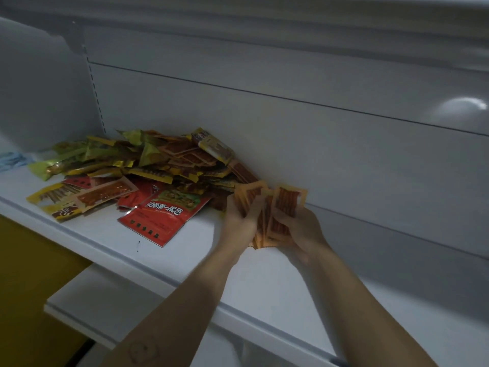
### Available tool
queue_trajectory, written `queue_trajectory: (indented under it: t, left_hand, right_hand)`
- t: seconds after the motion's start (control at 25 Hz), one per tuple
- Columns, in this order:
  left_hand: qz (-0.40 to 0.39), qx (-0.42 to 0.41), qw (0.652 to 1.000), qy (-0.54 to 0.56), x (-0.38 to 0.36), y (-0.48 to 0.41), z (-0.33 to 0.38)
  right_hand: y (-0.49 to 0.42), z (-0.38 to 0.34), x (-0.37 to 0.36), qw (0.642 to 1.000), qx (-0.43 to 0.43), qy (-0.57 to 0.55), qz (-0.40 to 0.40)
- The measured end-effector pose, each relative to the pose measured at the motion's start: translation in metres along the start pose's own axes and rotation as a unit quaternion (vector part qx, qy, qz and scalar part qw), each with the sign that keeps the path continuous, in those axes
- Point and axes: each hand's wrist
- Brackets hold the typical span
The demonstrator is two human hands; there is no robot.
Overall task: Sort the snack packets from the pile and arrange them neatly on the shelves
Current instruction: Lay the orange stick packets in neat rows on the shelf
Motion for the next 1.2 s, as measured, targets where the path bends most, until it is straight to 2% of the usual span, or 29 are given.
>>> queue_trajectory:
  t: [0.08,0.16,0.28,0.4,0.68,0.84,0.92,1.04,1.2]
  left_hand:
    - [-0.049,0.011,0.998,-0.037,0.001,0.0,-0.002]
    - [-0.066,0.001,0.996,-0.063,0.0,-0.003,-0.009]
    - [-0.053,-0.015,0.997,-0.053,-0.001,-0.007,-0.017]
    - [-0.037,-0.037,0.998,-0.042,-0.001,-0.009,-0.022]
    - [-0.038,-0.041,0.997,-0.053,-0.003,-0.018,-0.033]
    - [-0.041,-0.056,0.995,-0.075,-0.002,-0.011,-0.026]
    - [-0.041,-0.078,0.991,-0.097,0.001,-0.006,-0.02]
    - [-0.051,-0.102,0.987,-0.11,-0.005,0.005,-0.011]
    - [-0.089,-0.085,0.987,-0.099,-0.049,0.046,0.008]
  right_hand:
    - [0.0,0.004,0.002,0.998,-0.017,-0.054,0.035]
    - [-0.002,0.008,0.007,0.996,-0.036,-0.078,0.03]
    - [-0.006,0.011,0.014,0.996,-0.064,-0.066,-0.024]
    - [-0.011,0.014,0.016,0.997,-0.055,-0.054,-0.024]
    - [-0.016,0.027,0.019,0.992,-0.005,-0.08,0.097]
    - [-0.004,0.021,0.012,0.985,0.041,0.033,0.162]
    - [0.013,0.02,0.012,0.981,0.052,0.043,0.183]
    - [0.046,0.022,0.036,0.977,0.056,0.056,0.196]
    - [0.099,0.0,0.108,0.967,0.068,0.075,0.233]
Point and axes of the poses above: each hand's wrist, its own y-axis away from the middle knuckle, its own x-axis out of the back of the hand, z = x × y
